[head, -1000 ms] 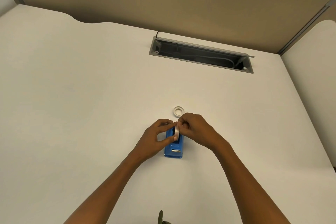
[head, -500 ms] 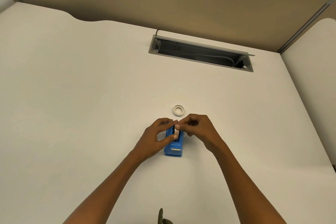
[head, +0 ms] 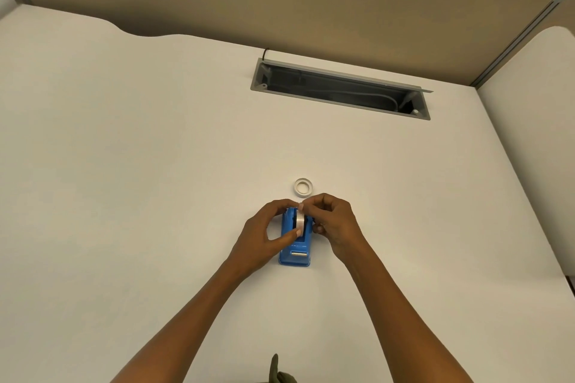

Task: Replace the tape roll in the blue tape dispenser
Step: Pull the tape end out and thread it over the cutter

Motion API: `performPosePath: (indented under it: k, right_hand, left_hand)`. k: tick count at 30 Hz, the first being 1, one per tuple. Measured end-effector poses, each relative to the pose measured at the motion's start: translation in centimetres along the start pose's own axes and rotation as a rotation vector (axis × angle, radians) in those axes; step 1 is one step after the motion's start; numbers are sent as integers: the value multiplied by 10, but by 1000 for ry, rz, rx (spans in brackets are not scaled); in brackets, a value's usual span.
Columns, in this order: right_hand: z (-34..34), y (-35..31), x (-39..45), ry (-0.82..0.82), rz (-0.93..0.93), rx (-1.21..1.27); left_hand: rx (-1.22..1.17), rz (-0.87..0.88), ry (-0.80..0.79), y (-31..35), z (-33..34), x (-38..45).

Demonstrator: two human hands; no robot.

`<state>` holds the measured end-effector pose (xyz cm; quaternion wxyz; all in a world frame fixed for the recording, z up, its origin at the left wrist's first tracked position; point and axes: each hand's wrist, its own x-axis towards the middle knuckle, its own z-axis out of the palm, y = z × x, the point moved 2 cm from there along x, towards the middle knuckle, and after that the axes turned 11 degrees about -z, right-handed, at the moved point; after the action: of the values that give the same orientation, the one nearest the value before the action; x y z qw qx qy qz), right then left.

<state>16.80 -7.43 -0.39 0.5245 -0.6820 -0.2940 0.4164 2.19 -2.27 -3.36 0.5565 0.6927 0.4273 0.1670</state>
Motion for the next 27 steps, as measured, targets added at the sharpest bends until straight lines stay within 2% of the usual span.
performPosePath:
  k: [5,12,27]
  right_hand:
    - [-10,3,-9,-82,-143,-35]
    - [-15,-2,-12,-199,-291,-254]
    - [-7,-3,-6,-64,-289,-271]
  left_hand:
    - [-9,21,16,1,-1,-1]
    - [8,30,2,0,-1,0]
    - [4,12,-10,2,-4,0]
